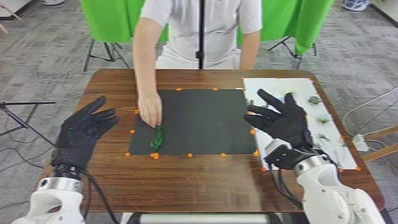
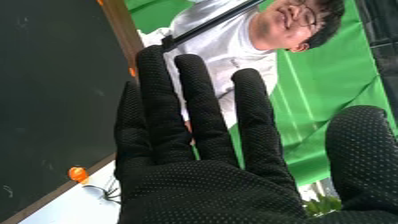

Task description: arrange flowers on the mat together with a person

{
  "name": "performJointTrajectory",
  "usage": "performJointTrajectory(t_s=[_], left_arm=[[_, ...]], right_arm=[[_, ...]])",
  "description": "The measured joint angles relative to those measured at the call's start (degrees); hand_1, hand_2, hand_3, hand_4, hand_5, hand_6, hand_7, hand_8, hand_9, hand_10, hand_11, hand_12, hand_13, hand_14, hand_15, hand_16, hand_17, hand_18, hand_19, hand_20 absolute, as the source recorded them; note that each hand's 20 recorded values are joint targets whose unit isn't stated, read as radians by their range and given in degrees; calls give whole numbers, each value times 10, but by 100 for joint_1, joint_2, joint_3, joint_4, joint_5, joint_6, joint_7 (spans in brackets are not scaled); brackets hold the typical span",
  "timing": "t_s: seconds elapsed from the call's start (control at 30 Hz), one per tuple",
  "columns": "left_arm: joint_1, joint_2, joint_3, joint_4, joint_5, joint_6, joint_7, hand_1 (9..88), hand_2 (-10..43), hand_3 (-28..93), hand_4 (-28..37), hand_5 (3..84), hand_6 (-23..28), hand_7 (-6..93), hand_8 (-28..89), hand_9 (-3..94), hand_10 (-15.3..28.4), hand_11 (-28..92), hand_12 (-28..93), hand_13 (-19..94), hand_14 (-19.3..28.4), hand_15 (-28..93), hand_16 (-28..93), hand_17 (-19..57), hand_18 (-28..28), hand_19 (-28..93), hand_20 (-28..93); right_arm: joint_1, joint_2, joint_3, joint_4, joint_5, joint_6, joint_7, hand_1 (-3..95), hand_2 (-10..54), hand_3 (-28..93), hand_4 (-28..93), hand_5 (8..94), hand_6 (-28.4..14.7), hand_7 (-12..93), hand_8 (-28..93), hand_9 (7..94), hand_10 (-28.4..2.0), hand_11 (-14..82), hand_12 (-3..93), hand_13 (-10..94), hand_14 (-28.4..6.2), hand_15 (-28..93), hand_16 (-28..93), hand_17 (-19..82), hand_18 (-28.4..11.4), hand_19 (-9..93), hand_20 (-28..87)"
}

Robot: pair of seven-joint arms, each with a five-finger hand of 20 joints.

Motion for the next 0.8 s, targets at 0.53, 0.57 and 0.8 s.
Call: performJointTrajectory(t_s=[0.53, 0.57, 0.8], left_arm=[[-3, 2, -10, 4, 6, -8, 118, 274, 117, 714, -203, 421, 116, 84, -69, 424, 219, 277, 117, 318, 273, 561, -80, -39, 270, 655, -28], [-3, 4, -8, 4, 5, -7, 135, 273, 117, 715, -203, 421, 117, 83, -69, 424, 219, 277, 117, 318, 273, 561, -80, -39, 270, 655, -28], [-3, 44, -2, 8, -10, -4, 195, 273, 117, 715, -203, 421, 117, 83, -69, 423, 220, 276, 117, 317, 273, 560, -80, -39, 270, 654, -27]], right_arm=[[47, 104, -62, -10, -232, 121, -105, 135, 169, 689, -270, 422, 14, 145, -131, 520, -173, 186, 140, 425, -183, 415, 118, 70, -203, 459, 190], [54, 114, -65, -16, -279, 146, -105, 138, 166, 691, -269, 422, 14, 145, -131, 521, -173, 188, 141, 427, -183, 418, 116, 71, -204, 463, 191], [28, 193, -58, -144, -765, 387, -92, 197, 103, 720, -260, 436, 6, 170, -138, 550, -167, 244, 150, 480, -168, 493, 109, 106, -214, 517, 195]])
